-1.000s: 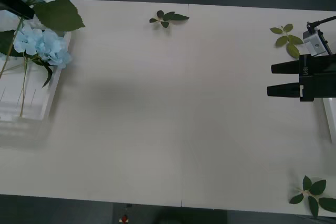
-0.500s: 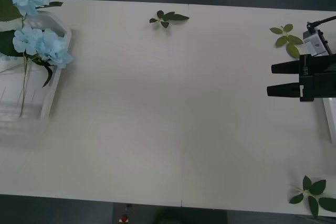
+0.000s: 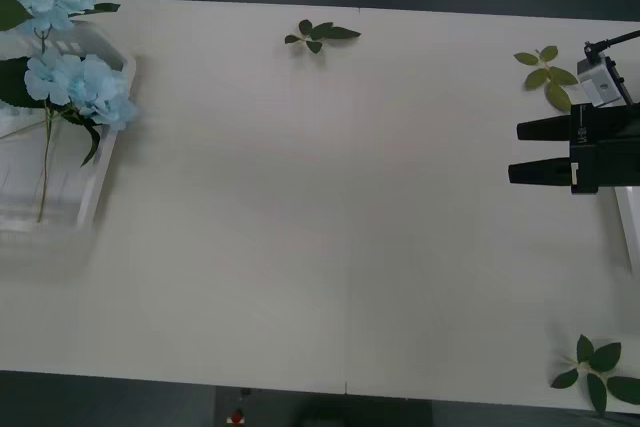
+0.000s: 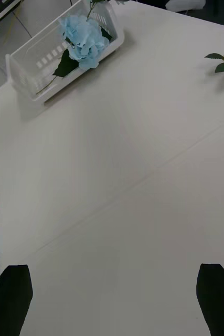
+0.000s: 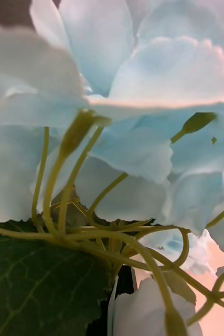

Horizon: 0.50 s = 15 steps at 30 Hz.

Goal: Put the red flowers into the right box and the blue flowers into the left box

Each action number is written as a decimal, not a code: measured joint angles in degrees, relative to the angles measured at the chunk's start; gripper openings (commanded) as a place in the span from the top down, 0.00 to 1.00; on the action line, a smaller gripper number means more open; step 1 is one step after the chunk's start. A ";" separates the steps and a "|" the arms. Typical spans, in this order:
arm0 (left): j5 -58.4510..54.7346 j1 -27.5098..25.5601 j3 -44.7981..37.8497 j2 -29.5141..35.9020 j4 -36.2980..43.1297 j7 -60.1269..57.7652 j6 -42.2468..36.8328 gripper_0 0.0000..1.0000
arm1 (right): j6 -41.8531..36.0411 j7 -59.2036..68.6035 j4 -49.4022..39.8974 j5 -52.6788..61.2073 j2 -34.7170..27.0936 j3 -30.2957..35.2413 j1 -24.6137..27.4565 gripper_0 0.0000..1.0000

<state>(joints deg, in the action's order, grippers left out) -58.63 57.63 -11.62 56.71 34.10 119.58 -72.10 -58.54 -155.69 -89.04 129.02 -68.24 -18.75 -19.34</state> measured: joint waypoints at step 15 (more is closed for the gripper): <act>-0.10 0.00 0.00 -2.58 -3.37 3.05 5.40 0.01 | 0.00 0.00 0.01 0.00 0.00 0.00 0.00 0.09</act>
<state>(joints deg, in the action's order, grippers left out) -58.73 57.63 -11.62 54.13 30.72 122.63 -66.70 -58.54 -155.69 -89.03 129.02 -68.24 -18.75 -19.34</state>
